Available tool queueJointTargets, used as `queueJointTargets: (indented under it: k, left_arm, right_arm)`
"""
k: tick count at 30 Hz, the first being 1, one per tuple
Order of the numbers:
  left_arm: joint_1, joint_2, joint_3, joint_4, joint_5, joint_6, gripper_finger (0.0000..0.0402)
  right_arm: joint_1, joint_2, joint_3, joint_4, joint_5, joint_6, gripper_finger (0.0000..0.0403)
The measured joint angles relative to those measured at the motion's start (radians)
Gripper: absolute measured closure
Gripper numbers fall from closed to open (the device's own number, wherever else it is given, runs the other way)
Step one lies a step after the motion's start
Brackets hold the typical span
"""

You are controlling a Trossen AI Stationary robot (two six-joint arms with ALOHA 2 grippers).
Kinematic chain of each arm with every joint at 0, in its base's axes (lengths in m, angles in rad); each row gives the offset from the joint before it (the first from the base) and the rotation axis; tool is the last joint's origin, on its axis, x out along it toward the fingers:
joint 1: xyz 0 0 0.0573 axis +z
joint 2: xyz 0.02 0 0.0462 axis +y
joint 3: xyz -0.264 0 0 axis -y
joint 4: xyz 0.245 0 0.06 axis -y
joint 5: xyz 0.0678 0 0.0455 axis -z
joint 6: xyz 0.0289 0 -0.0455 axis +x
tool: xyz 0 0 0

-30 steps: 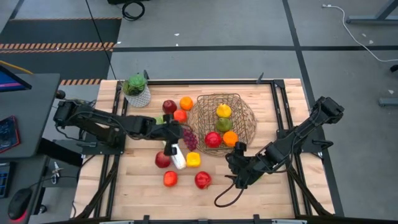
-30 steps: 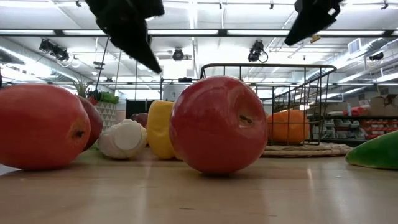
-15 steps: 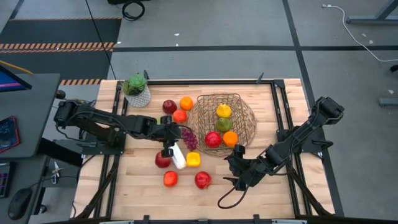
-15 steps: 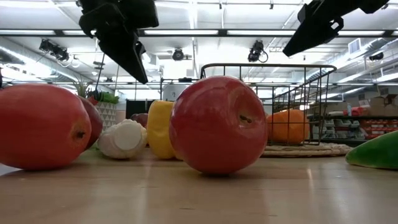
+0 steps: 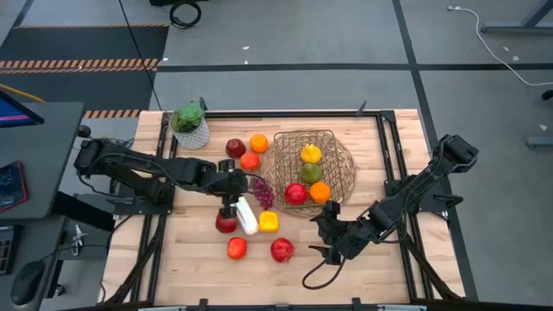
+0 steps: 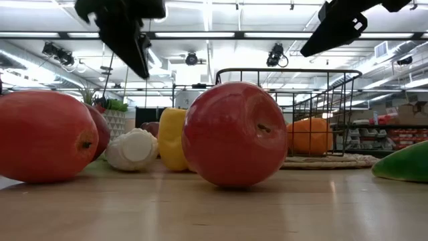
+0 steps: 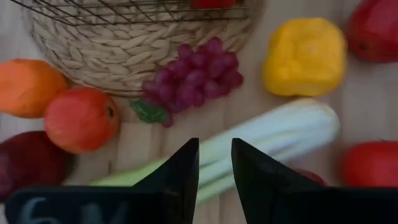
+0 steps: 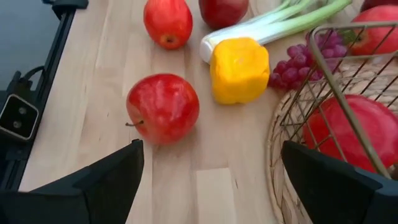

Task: Build produce basket
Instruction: Put the pomegranate into the wire basket

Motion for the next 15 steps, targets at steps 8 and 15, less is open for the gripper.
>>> queueJointTargets:
  k: [8, 15]
  left_arm:
    - [-0.172, 0.009, 0.001, -0.072, 0.011, -0.213, 0.0297]
    - [-0.278, 0.011, -0.006, -0.081, -0.043, -0.428, 0.0253]
  right_arm:
    - [0.0, 0.0, -0.07, 0.184, 0.055, -0.113, 0.0019]
    - [-0.018, 0.0, -0.092, 0.238, 0.055, -0.188, 0.0019]
